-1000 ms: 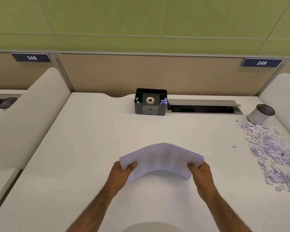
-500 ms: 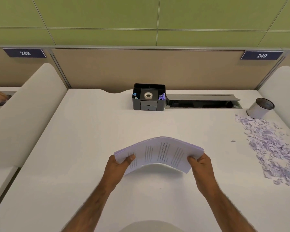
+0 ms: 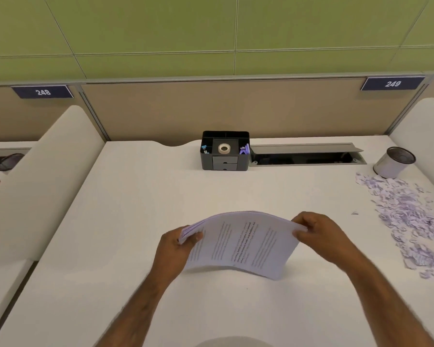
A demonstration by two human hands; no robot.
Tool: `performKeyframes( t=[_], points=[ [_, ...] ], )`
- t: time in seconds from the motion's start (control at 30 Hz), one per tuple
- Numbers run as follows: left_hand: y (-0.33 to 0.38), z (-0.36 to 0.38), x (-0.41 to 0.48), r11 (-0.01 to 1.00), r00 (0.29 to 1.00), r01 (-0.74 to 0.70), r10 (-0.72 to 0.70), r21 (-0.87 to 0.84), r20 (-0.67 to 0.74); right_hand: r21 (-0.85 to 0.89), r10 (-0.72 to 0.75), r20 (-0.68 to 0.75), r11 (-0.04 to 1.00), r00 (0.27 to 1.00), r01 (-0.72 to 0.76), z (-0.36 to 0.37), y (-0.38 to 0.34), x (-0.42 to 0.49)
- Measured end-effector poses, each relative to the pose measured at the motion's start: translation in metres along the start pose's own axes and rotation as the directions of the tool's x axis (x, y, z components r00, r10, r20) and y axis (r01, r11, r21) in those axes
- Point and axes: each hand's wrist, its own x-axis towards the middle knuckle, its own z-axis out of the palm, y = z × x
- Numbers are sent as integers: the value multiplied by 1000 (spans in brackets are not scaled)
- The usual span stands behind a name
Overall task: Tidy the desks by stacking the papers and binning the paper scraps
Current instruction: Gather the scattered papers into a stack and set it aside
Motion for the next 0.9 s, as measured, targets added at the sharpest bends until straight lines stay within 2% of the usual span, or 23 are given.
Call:
performKeyframes(
  t=[0.03,0.1,0.2,0.27,0.33,0.4,0.43,0.47,0.5,0.53,0.57,0.6,0.67,0.73,0.8,0.9],
  points=[
    [10,-3,2,997,998,-56,55,47,41,-136,-30,49,990,998,37,-3,-11,0],
    [32,-7,5,976,980,-169,152,137,125,-267,-74,152,957,986,114,1,-35,-2],
    [58,-4,7,927,942,-274,205,254,267,-302,-143,184,933,972,195,20,-61,-4],
    [70,-3,8,880,929,-335,250,336,273,-253,-169,129,947,977,197,27,-70,-4],
    [76,-5,10,834,904,-424,415,353,106,-116,-148,65,981,987,155,28,-73,-5],
    [75,-8,10,785,805,-450,563,426,-188,70,-113,14,991,993,112,26,-69,-6],
    [73,-10,9,816,774,-407,547,411,-319,172,-85,0,981,996,84,25,-65,-6],
    [71,-11,8,877,790,-359,468,321,-397,284,-57,5,957,998,53,25,-62,-8],
    [68,-13,10,937,844,-313,349,155,-407,402,-41,31,915,999,25,25,-58,-9],
    [65,-14,12,966,920,-249,211,-75,-330,514,-40,66,858,997,0,26,-55,-10],
    [62,-14,13,946,979,-151,102,-287,-177,602,-50,94,798,994,-17,27,-51,-11],
    [58,-12,13,905,999,-35,36,-423,-6,662,-66,106,750,992,-21,29,-49,-13],
    [50,-8,10,872,970,135,-21,-471,241,715,-94,95,699,991,-2,33,-45,-16],
    [48,0,4,869,944,171,-10,-464,329,732,-109,74,681,991,21,39,-42,-18],
    [48,7,2,890,956,136,-2,-434,294,732,-109,30,679,994,52,45,-38,-19],
    [48,19,-1,936,987,53,4,-347,163,703,-71,-50,706,996,85,53,-31,-19]
  ],
)
